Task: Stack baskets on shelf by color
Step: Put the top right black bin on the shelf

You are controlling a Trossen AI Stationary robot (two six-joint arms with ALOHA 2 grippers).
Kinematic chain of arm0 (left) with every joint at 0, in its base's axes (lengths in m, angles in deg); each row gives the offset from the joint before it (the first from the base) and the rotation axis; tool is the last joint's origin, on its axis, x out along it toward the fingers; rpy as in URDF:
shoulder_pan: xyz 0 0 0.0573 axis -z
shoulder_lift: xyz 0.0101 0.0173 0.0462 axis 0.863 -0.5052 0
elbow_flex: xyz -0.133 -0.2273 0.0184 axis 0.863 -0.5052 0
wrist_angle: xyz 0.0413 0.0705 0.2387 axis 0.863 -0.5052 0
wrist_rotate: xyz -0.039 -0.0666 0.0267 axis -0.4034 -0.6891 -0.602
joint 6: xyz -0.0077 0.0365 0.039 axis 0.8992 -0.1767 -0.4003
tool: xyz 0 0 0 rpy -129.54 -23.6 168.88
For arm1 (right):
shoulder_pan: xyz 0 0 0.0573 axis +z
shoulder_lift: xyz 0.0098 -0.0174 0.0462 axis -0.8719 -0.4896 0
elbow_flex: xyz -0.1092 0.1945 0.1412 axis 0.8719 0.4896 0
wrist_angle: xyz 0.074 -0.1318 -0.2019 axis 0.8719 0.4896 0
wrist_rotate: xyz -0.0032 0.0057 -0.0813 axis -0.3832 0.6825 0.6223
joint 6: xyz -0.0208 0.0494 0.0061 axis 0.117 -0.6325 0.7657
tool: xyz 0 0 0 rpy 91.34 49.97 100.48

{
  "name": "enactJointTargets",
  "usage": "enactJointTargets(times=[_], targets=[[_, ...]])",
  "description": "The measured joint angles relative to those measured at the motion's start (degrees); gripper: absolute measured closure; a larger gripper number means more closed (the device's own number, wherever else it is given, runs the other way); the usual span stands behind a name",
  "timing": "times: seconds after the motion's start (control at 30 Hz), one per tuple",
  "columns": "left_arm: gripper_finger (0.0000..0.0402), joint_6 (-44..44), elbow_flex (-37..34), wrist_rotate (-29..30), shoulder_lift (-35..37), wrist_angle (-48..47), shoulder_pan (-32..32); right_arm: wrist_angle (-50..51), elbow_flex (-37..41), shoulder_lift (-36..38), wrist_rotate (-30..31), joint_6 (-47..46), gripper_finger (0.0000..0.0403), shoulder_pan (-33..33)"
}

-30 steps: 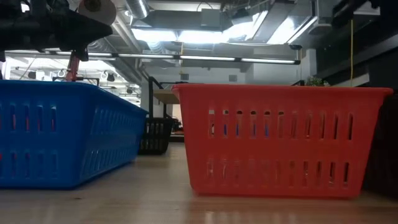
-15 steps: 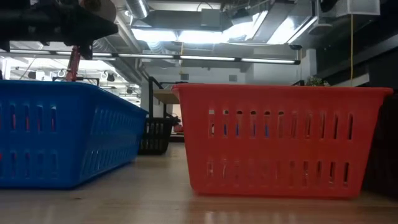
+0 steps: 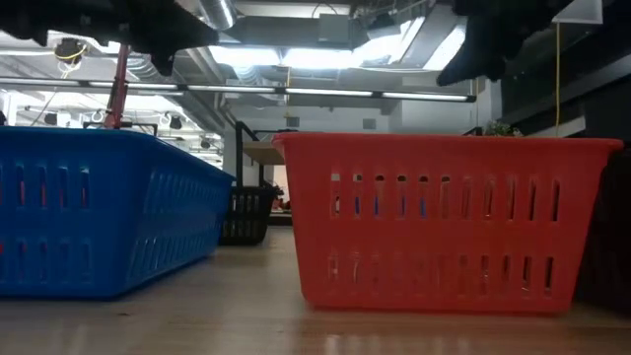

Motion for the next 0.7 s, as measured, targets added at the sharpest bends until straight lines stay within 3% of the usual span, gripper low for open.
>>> enactJointTargets(times=[0.43,0.7], targets=[[0.0376,0.9,7.0,0.0,-14.6,0.1,-3.5,2.3,0.0,-1.6,-1.4,4.5,0.0389,0.0],[0.0376,-8.0,7.5,0.6,-19.8,2.4,-3.6,2.5,0.0,-1.6,-2.4,2.8,0.0388,0.3]])
